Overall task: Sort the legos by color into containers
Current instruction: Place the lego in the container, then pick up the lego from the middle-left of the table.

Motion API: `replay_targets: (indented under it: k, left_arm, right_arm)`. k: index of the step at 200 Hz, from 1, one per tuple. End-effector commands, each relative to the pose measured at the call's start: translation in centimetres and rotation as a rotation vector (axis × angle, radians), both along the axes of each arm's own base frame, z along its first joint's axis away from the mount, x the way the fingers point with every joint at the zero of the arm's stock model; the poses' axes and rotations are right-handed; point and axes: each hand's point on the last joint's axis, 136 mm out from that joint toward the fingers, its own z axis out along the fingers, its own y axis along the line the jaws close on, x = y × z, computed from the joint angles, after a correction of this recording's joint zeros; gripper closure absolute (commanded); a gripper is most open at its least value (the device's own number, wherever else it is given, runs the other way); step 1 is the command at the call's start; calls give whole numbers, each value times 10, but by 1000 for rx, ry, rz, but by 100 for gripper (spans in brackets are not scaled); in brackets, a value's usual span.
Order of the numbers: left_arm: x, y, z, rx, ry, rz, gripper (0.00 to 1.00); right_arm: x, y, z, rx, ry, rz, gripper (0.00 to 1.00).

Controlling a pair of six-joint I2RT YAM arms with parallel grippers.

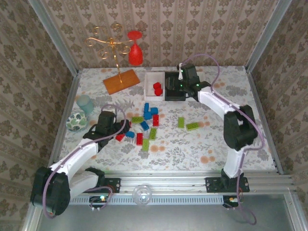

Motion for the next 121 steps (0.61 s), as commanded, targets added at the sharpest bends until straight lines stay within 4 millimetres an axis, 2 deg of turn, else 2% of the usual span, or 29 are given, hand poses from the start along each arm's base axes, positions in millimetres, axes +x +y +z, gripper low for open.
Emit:
replay_targets:
  k: [1, 13, 59, 85, 121]
  left_arm:
    - [-7, 25, -21, -2, 87, 104, 17]
    - [-2, 28, -28, -30, 108, 115, 19]
    - [5, 10, -44, -26, 189, 52, 26]
    - [4, 12, -52, 26, 204, 54, 26]
    - [14, 16, -60, 56, 201, 70, 28]
  right_arm:
    - [-24, 23, 24, 56, -64, 80, 30]
    - [-32, 23, 21, 64, -50, 83, 30]
    - [-45, 12, 7, 38, -26, 62, 29]
    - [-48, 7, 5, 33, -26, 50, 29]
    - [-53, 3, 2, 29, -25, 49, 28]
